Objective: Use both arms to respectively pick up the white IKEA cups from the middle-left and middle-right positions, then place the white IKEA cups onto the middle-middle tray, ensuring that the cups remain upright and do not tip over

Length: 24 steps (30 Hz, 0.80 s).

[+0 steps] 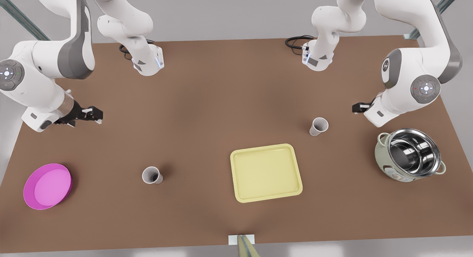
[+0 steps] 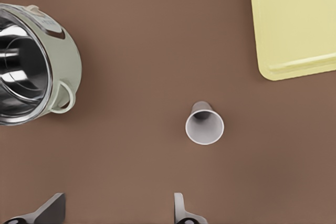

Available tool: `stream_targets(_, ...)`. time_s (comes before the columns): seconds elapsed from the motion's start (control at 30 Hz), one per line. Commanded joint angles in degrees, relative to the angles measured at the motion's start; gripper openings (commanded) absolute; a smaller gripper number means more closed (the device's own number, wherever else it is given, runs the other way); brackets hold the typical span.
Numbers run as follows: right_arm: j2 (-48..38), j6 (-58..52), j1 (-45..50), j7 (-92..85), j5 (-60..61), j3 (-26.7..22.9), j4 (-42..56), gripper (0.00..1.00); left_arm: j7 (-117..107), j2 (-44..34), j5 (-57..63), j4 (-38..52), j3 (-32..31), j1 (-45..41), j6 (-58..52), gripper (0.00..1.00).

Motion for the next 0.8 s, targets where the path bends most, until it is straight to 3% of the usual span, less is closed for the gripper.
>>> stream_targets(0.0,0.21,0.53,0.22,-3.57,-0.19,-0.07,-0.04,1.0,-2.83,-0.13,0.1,-0.45,0.02,-0.01,1.52,1.0)
stream_targets(0.03,0.91,0.53,0.39,-3.4,-0.27,-0.07,0.14,1.0,-2.74,-0.21,-1.92,-1.32,0.02,-0.01,1.78,1.0)
stream_targets(0.2,20.33,7.65,5.76,-2.17,0.87,-0.07,8.31,1.0,-2.91,-0.3,-8.51,-27.34,0.02,-0.01,34.38,1.0)
stream_targets(0.33,27.54,17.84,6.02,-2.08,1.13,-0.07,9.8,1.0,-2.56,2.51,-11.68,-31.03,0.02,-0.01,44.49,1.0)
stream_targets(0.4,32.72,18.81,5.76,-1.99,3.41,-0.51,13.58,1.0,-2.56,2.69,-11.68,-34.11,0.11,0.16,48.01,1.0)
stream_targets(0.67,39.58,28.13,5.23,-1.99,7.9,-0.6,13.58,1.0,-2.56,4.53,-11.68,-39.74,0.02,-0.01,51.44,1.0)
stream_targets(0.77,41.25,28.66,4.96,-1.99,8.95,-0.6,12.97,1.0,-2.56,5.5,-11.68,-39.74,0.02,-0.1,51.53,0.89)
